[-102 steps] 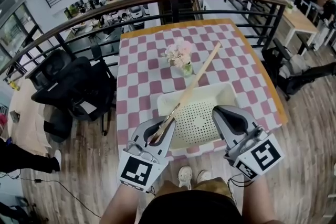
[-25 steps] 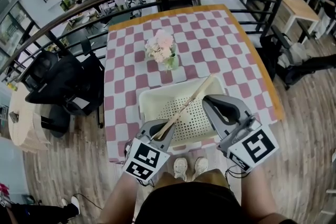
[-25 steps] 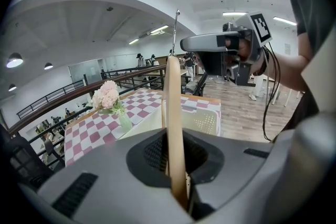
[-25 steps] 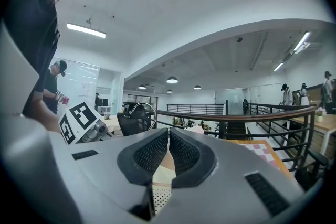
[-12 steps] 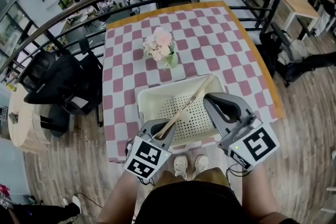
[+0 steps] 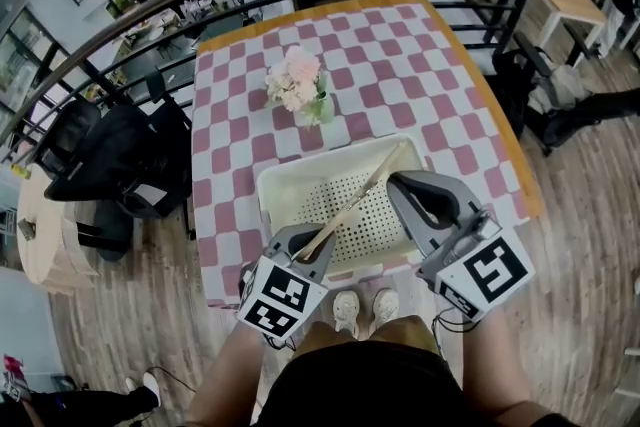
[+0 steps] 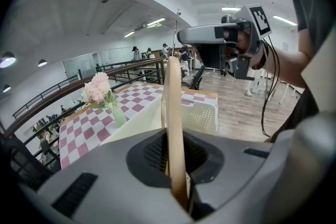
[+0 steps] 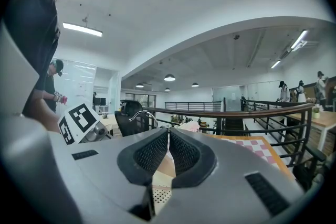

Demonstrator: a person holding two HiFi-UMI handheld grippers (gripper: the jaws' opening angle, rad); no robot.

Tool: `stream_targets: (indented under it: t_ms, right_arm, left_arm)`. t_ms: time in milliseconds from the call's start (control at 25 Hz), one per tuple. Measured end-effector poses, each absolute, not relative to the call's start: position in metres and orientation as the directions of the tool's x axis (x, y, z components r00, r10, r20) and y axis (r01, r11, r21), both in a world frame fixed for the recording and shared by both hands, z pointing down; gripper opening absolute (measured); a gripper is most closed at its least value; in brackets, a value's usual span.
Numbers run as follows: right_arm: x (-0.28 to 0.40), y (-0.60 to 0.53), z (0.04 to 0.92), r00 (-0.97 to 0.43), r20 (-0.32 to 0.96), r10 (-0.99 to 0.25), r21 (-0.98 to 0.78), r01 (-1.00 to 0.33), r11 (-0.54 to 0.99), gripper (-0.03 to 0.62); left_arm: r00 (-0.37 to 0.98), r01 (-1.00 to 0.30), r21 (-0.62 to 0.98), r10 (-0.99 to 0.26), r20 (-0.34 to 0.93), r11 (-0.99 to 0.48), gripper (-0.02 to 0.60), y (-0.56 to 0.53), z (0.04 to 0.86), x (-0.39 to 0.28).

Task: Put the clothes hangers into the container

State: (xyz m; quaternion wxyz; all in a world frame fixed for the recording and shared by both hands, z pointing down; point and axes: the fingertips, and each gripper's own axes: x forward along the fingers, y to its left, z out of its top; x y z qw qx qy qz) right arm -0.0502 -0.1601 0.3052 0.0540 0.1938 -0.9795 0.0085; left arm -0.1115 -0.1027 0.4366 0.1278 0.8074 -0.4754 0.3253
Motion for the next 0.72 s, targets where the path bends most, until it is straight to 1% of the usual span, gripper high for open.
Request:
stream_targets:
  t_ms: [720]
  right_arm:
    - [-0.041, -0.171, 0.315, -0.913, 0.120, -0.389, -0.012, -0.393, 0.919, 0.034]
  left_arm:
    - [0.308, -0.870, -0.083, -0.666, 0.679, -0.487, 0.017, -0.113, 0.454, -0.112]
